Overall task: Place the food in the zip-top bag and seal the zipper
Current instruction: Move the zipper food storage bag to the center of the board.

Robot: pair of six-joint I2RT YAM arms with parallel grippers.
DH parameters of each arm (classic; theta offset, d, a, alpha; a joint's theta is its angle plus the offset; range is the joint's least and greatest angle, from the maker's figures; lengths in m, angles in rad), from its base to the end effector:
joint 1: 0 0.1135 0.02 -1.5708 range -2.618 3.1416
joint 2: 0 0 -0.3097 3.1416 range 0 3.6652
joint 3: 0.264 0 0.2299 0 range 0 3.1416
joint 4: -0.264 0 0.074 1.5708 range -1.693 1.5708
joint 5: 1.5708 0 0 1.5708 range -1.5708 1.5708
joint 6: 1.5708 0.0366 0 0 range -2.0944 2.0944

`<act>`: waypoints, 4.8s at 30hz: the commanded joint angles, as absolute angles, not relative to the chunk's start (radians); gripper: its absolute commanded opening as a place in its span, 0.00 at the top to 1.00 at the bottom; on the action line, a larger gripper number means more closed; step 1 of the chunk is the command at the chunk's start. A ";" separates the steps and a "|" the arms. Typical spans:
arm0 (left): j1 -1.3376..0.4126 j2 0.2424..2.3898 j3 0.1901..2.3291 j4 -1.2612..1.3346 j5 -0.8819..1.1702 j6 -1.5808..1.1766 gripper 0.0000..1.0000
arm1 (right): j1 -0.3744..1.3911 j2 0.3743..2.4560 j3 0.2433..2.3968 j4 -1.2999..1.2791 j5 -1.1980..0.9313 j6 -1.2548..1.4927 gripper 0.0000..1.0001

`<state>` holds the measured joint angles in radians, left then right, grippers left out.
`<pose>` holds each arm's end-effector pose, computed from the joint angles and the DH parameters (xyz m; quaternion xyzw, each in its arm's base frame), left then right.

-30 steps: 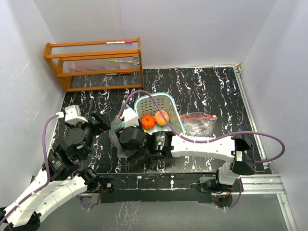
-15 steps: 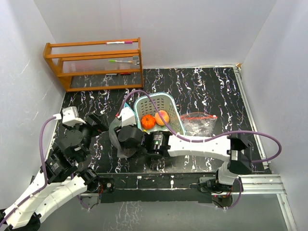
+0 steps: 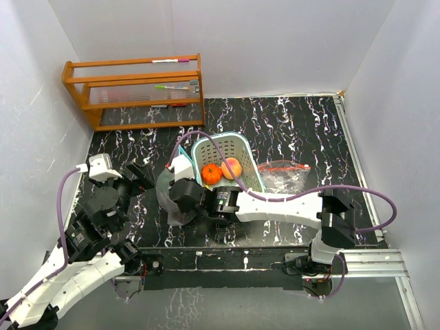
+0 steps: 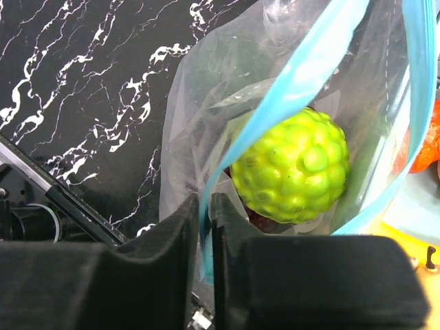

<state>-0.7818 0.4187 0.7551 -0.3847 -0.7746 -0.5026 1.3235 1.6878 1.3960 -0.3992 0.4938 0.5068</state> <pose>0.0370 -0.0007 0.3645 -0.1647 0.7001 -0.1636 0.6753 0.1069 0.3524 0.3470 -0.2529 0.8465 0.1925 0.4270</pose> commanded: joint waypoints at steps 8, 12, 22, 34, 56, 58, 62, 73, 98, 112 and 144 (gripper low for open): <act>-0.779 0.410 0.746 -0.383 -0.808 -0.498 0.10 | 1.321 1.604 1.608 -0.691 0.344 0.446 0.92; -0.779 0.420 0.721 -0.355 -0.808 -0.506 0.10 | 1.319 1.519 1.616 -0.779 0.271 0.436 0.92; -0.779 0.478 0.633 -0.155 -0.697 -0.449 0.03 | 1.311 1.284 1.369 -0.789 0.242 0.495 0.92; -0.779 0.577 0.587 -0.025 -0.562 -0.445 0.03 | 1.310 1.153 1.181 -0.768 0.297 0.602 0.86; -0.774 0.312 0.049 0.583 -0.260 -0.414 0.04 | 1.307 1.056 1.123 -0.780 0.342 0.602 0.85; -0.773 0.357 0.047 0.627 -0.208 -0.404 0.03 | 1.305 1.053 1.123 -0.787 0.347 0.601 0.85; -0.772 0.472 0.063 0.672 -0.163 -0.406 0.03 | 1.304 1.044 1.118 -0.793 0.351 0.605 0.85; -0.769 0.440 0.076 0.631 -0.110 -0.453 0.05 | 1.295 1.050 1.247 -0.706 0.361 0.580 0.24; -0.768 0.204 0.335 -0.028 -0.159 -0.532 0.18 | 0.787 1.387 1.166 -0.231 -0.545 0.350 0.14; -0.769 0.196 0.386 -0.082 -0.146 -0.527 0.18 | 0.782 1.496 1.157 -0.210 -0.508 0.343 0.16; -0.769 0.293 0.607 -0.205 -0.046 -0.349 0.13 | 0.777 1.394 1.248 -0.335 -0.748 0.265 0.92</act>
<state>-0.7734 0.2749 0.5121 -0.1410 -0.1154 -0.4496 0.7776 1.4895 1.1969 -0.3531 -0.6662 0.3096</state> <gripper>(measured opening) 0.859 0.080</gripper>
